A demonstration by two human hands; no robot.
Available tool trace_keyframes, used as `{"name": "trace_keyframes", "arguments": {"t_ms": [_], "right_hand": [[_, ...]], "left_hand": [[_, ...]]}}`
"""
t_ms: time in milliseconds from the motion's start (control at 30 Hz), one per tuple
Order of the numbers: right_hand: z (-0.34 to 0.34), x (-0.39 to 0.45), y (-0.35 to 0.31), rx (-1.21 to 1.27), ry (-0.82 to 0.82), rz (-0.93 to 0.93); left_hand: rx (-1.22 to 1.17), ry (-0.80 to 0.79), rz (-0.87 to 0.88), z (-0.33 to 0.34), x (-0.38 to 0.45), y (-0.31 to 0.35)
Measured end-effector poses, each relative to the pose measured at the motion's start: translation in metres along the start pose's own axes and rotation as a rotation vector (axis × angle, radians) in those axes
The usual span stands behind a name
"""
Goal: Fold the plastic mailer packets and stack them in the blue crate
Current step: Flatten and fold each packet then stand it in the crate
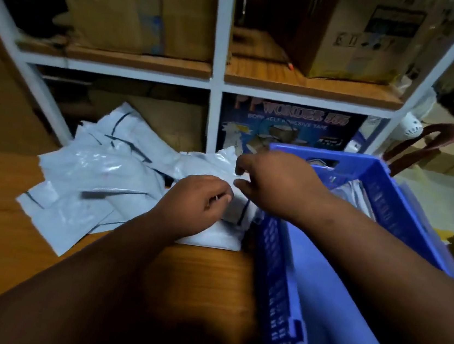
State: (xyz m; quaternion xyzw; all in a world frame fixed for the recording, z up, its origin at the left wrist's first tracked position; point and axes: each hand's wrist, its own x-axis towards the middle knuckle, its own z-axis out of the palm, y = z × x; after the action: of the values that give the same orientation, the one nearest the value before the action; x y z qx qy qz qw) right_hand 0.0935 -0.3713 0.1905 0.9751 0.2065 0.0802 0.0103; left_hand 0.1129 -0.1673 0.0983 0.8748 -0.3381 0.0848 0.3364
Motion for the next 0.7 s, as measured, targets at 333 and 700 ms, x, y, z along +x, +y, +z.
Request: {"name": "trace_keyframes", "arguments": {"t_ms": [333,700], "right_hand": [[0.102,0.083,-0.098,-0.067,-0.155,0.039],[0.156,0.123,-0.081,-0.103,-0.08,0.329]], "left_hand": [[0.013,0.023,-0.272,-0.067,-0.128,-0.101],[0.01,0.07,-0.198,-0.096,-0.172,-0.126]]}}
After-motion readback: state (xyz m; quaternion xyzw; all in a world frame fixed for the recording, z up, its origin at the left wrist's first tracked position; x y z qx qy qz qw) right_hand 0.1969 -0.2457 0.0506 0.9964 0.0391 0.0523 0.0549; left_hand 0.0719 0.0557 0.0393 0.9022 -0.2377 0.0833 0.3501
